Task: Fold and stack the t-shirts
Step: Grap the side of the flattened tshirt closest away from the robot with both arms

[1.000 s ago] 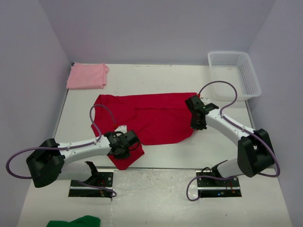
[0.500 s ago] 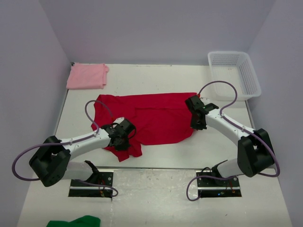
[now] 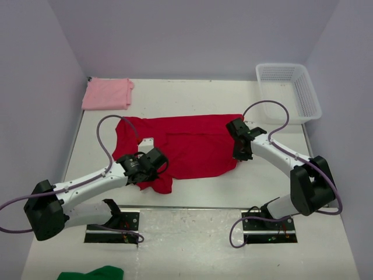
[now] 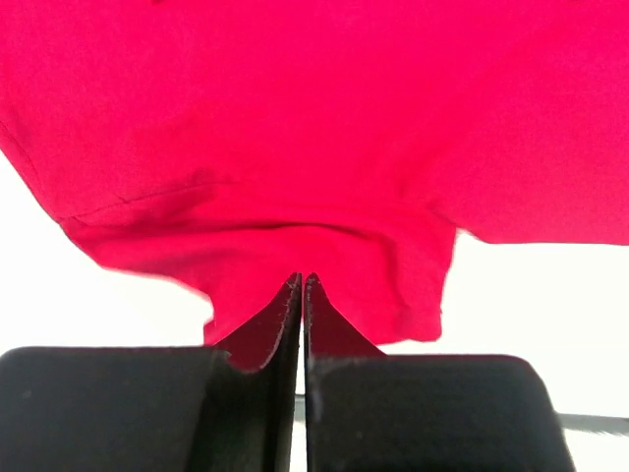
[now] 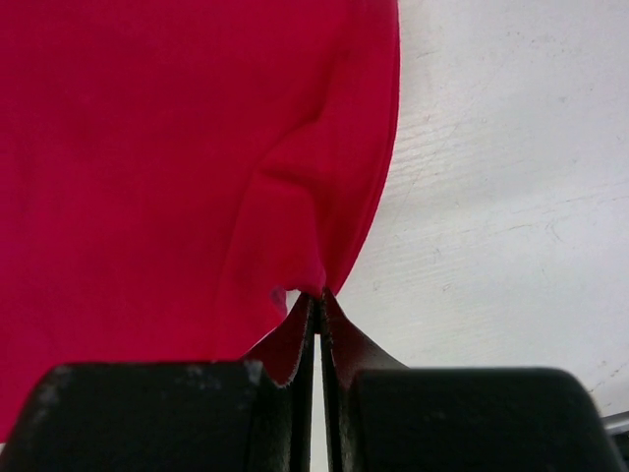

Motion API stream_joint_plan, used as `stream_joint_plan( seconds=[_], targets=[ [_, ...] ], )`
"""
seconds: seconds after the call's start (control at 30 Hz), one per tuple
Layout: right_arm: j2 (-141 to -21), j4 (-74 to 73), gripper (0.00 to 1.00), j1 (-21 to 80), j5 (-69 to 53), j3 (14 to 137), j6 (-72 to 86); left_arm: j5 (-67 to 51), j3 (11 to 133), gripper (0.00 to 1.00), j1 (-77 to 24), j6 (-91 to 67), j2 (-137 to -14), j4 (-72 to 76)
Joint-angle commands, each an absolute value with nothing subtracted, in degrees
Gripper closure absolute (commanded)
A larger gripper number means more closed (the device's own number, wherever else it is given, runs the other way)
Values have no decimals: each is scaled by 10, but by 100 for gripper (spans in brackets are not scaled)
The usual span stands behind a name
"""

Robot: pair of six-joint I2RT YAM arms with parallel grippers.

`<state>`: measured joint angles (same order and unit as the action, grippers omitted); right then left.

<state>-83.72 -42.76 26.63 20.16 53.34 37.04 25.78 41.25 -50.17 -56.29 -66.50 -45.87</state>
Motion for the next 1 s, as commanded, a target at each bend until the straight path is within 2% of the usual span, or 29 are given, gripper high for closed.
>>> stream_joint_plan(
  seconds=[0.0,0.2,0.3,0.37,0.5,0.73,0.97],
  targets=[
    [-837,-420,100,272,202,544,372,305,444,97,-514,-594,-632,-516],
    [-831,-419,100,273,200,541,372,282,424,90,-529,-637,-624,-548],
    [-831,-419,100,278,200,541,373,272,410,90,-537,-649,-628,-552],
    [-831,-422,100,279,200,541,373,261,399,91,-550,-667,-626,-558],
    [-828,-416,100,282,200,534,374,241,390,100,-582,-693,-627,-570],
    [-830,-409,100,284,199,525,375,237,400,100,-665,-745,-618,-604],
    [-821,-403,100,287,197,516,374,235,401,100,-710,-810,-698,-630]
  ],
)
